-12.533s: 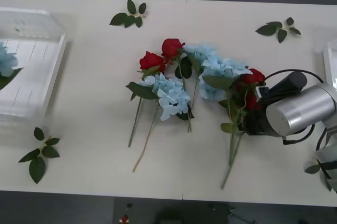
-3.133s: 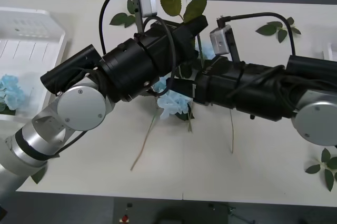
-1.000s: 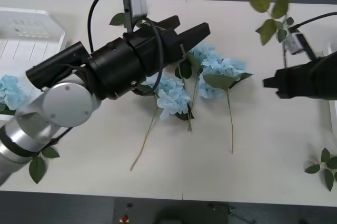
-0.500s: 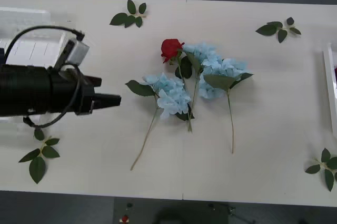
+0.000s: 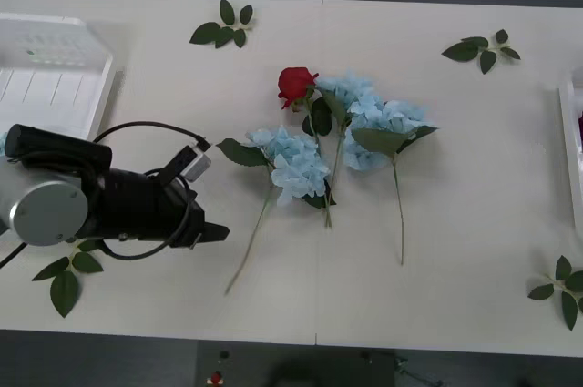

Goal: Put the red flowers into the right box and the blue flowers into the left box

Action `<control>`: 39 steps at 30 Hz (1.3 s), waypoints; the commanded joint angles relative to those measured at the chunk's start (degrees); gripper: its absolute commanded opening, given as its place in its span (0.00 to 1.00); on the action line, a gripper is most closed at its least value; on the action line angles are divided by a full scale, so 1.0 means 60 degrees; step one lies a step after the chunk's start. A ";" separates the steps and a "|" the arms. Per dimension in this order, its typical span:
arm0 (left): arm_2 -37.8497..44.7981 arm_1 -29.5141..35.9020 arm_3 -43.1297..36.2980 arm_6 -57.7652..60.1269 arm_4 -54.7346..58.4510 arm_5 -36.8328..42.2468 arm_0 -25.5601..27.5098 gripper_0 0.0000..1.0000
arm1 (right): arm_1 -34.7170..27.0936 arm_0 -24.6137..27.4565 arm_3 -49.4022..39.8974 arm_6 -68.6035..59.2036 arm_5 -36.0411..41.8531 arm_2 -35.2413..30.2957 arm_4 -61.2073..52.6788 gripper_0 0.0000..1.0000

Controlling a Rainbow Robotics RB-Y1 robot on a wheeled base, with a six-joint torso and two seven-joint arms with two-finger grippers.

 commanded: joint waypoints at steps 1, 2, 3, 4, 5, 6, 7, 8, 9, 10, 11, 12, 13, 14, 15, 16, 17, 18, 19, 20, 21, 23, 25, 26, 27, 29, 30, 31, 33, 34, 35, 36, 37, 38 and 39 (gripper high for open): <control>-0.0102 -0.0602 0.0690 0.0624 -0.0298 -0.0087 -0.0803 1.00 | 0.0579 -0.0113 0.0652 -0.0210 -0.0490 0.0069 0.0464 0.00; -0.0161 -0.0763 0.0909 0.0624 -0.0328 -0.0087 -0.0964 1.00 | 0.0755 -0.0098 0.0858 -0.0239 -0.0652 0.0069 0.0655 0.00; -0.0205 -0.0837 0.1012 0.0624 -0.0357 -0.0087 -0.1052 1.00 | 0.0828 -0.0098 0.0945 -0.0239 -0.0681 0.0069 0.0772 0.00; -0.0293 -0.0968 0.1173 0.0624 -0.0459 -0.0087 -0.1199 1.00 | 0.0974 -0.0098 0.1121 -0.0239 -0.0754 0.0069 0.0948 0.00; -0.0395 -0.1100 0.1334 0.0624 -0.0665 -0.0087 -0.1360 1.00 | 0.1077 -0.0113 0.1268 -0.0254 -0.0813 0.0069 0.1050 0.00; -0.0439 -0.1159 0.1407 0.0624 -0.0782 -0.0087 -0.1433 1.00 | 0.1106 -0.0098 0.1312 -0.0254 -0.0871 0.0069 0.1079 0.00; -0.0571 -0.1261 0.1539 0.0639 -0.1001 -0.0087 -0.1580 1.00 | 0.1150 -0.0113 0.1370 -0.0239 -0.0959 0.0069 0.1079 0.00; -0.0717 -0.1349 0.1642 0.0653 -0.1207 -0.0087 -0.1726 1.00 | 0.1150 -0.0098 0.1400 -0.0195 -0.1062 0.0069 0.1079 0.02; -0.0805 -0.1408 0.1744 0.0653 -0.1353 -0.0087 -0.1829 1.00 | 0.1150 -0.0098 0.1429 -0.0195 -0.1135 0.0069 0.1079 0.12; -0.0893 -0.1510 0.1862 0.0668 -0.1573 -0.0087 -0.1975 1.00 | 0.1150 -0.0113 0.1487 -0.0210 -0.1238 0.0069 0.1079 0.32; -0.0981 -0.1584 0.1920 0.0653 -0.1763 -0.0087 -0.2078 1.00 | 0.1150 -0.0098 0.1561 -0.0195 -0.1325 0.0069 0.1079 0.45; -0.1069 -0.1642 0.1979 0.0668 -0.1939 -0.0087 -0.2151 1.00 | 0.1150 -0.0113 0.1634 -0.0166 -0.1399 0.0069 0.1079 0.57; -0.1216 -0.1701 0.2037 0.0682 -0.2188 -0.0087 -0.2268 1.00 | 0.1150 -0.0098 0.1722 -0.0122 -0.1545 0.0069 0.1021 0.69; -0.1347 -0.1759 0.2081 0.0712 -0.2422 -0.0087 -0.2400 1.00 | 0.1150 -0.0098 0.1810 -0.0093 -0.1677 0.0069 0.0918 0.79; -0.1421 -0.1789 0.2096 0.0726 -0.2510 -0.0087 -0.2459 1.00 | 0.1150 -0.0098 0.1839 -0.0064 -0.1736 0.0069 0.0830 0.83; -0.1552 -0.1833 0.2140 0.0770 -0.2686 -0.0087 -0.2576 1.00 | 0.1150 -0.0113 0.1868 -0.0005 -0.1823 0.0069 0.0625 0.88; -0.1684 -0.1891 0.2169 0.0814 -0.2818 -0.0087 -0.2678 1.00 | 0.1150 -0.0098 0.1839 0.0054 -0.1867 0.0069 0.0376 0.91; -0.1728 -0.1950 0.2213 0.0858 -0.2832 -0.0087 -0.2737 1.00 | 0.1136 -0.0098 0.1766 0.0098 -0.1882 0.0069 0.0186 0.93; -0.1801 -0.2023 0.2345 0.0888 -0.2847 -0.0087 -0.2810 1.00 | 0.1106 -0.0098 0.1546 0.0156 -0.1897 0.0069 -0.0092 0.95; -0.1845 -0.2111 0.2448 0.0902 -0.2847 -0.0087 -0.2869 1.00 | 0.1062 -0.0069 0.1326 0.0200 -0.1882 0.0069 -0.0327 0.96; -0.1889 -0.2170 0.2506 0.0902 -0.2847 -0.0087 -0.2927 1.00 | 0.1018 -0.0054 0.1165 0.0229 -0.1853 0.0069 -0.0488 0.97; -0.2065 -0.2419 0.2858 0.0917 -0.2920 -0.0087 -0.3162 1.00 | 0.0828 0.0136 0.0228 0.0288 -0.1706 0.0069 -0.1250 0.99; -0.2182 -0.2594 0.3092 0.0917 -0.2964 -0.0087 -0.3308 1.00 | 0.0608 0.0356 -0.0725 0.0244 -0.1589 0.0069 -0.1909 1.00; -0.2226 -0.2697 0.3268 0.0917 -0.2994 -0.0087 -0.3396 1.00 | 0.0432 0.0502 -0.1442 0.0229 -0.1545 0.0069 -0.2319 1.00; -0.2256 -0.2741 0.3341 0.0917 -0.2994 -0.0087 -0.3440 1.00 | 0.0359 0.0605 -0.1838 0.0200 -0.1545 0.0069 -0.2524 1.00; -0.2285 -0.2917 0.3575 0.0917 -0.3052 -0.0131 -0.3513 1.00 | 0.0096 0.1000 -0.3317 0.0112 -0.1545 -0.0005 -0.3213 1.00; -0.2285 -0.2961 0.3605 0.0917 -0.3082 -0.0145 -0.3513 0.98 | 0.0037 0.1088 -0.3727 -0.0005 -0.1501 -0.0005 -0.3388 1.00; -0.2285 -0.2990 0.3619 0.0917 -0.3125 -0.0175 -0.3528 0.96 | 0.0008 0.1147 -0.4196 -0.0195 -0.1443 -0.0019 -0.3535 1.00; -0.2387 -0.3019 0.3634 0.0917 -0.3184 -0.0204 -0.3557 0.86 | 0.0008 0.1162 -0.5163 -0.0650 -0.1150 -0.0005 -0.3711 1.00; -0.2446 -0.3019 0.3634 0.0917 -0.3213 -0.0204 -0.3572 0.79 | 0.0008 0.1162 -0.5588 -0.0855 -0.1018 -0.0005 -0.3711 1.00; -0.2519 -0.3019 0.3634 0.0946 -0.3257 -0.0233 -0.3587 0.54 | 0.0022 0.1162 -0.6100 -0.1192 -0.0886 -0.0005 -0.3667 1.00; -0.2592 -0.3004 0.3634 0.0961 -0.3287 -0.0306 -0.3601 0.31 | 0.0052 0.1162 -0.6555 -0.1558 -0.0769 -0.0005 -0.3579 1.00; -0.2622 -0.3004 0.3634 0.0975 -0.3301 -0.0336 -0.3601 0.18 | 0.0110 0.1162 -0.6848 -0.1865 -0.0725 -0.0005 -0.3506 1.00; -0.2636 -0.3019 0.3634 0.0990 -0.3331 -0.0336 -0.3601 0.05 | 0.0227 0.1132 -0.7082 -0.2144 -0.0681 -0.0005 -0.3462 1.00; -0.2636 -0.3004 0.3634 0.1005 -0.3360 -0.0336 -0.3587 0.00 | 0.0374 0.1088 -0.7272 -0.2466 -0.0652 -0.0005 -0.3418 1.00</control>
